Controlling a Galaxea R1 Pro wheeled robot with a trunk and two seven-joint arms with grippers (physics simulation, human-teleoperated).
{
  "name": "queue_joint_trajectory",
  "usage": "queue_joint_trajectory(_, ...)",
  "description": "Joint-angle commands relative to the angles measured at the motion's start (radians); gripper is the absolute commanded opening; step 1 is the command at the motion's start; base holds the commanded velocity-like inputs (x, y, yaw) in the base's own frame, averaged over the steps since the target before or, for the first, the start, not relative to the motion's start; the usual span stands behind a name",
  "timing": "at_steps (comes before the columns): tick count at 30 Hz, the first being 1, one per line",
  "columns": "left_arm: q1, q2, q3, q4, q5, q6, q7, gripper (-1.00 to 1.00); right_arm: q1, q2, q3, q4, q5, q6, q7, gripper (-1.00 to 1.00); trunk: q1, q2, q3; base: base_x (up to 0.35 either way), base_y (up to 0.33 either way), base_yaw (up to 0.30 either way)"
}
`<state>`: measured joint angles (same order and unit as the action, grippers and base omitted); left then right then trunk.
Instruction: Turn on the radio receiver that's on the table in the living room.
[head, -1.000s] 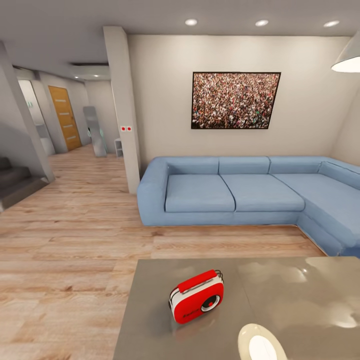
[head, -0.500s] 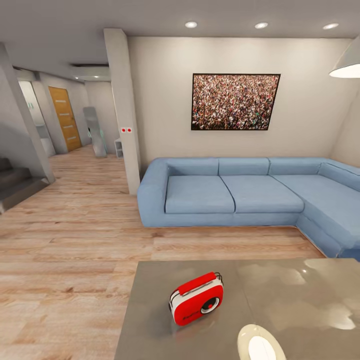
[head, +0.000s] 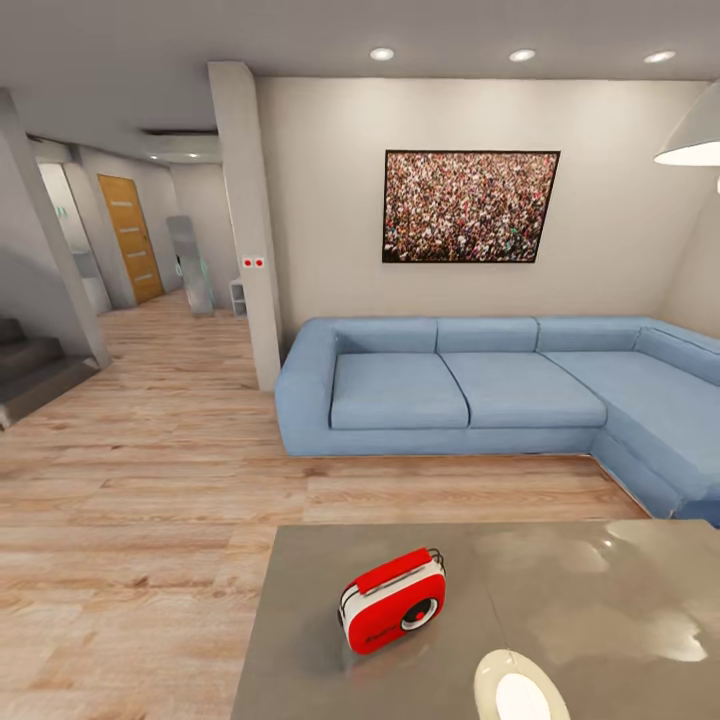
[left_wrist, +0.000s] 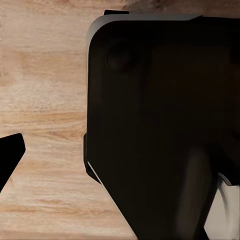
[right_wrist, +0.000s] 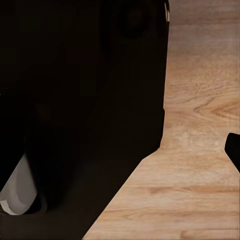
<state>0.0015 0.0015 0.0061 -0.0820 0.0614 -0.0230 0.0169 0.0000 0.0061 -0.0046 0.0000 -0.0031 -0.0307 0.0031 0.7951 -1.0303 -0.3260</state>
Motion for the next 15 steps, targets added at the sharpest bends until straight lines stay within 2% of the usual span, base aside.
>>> queue_joint_trajectory(1,0.000,0.000,0.000,0.000,0.000,0.000,0.000,1.00,0.000,0.000,0.000,0.000,0.000,0.000,0.000,1.00,-0.004,0.007,0.003,0.000,0.000,0.000)
queue_joint_trajectory(15,0.000,0.000,0.000,0.000,0.000,0.000,0.000,1.00,0.000,0.000,0.000,0.000,0.000,0.000,0.000,1.00,-0.058,0.105,0.047,0.000,0.000,0.000)
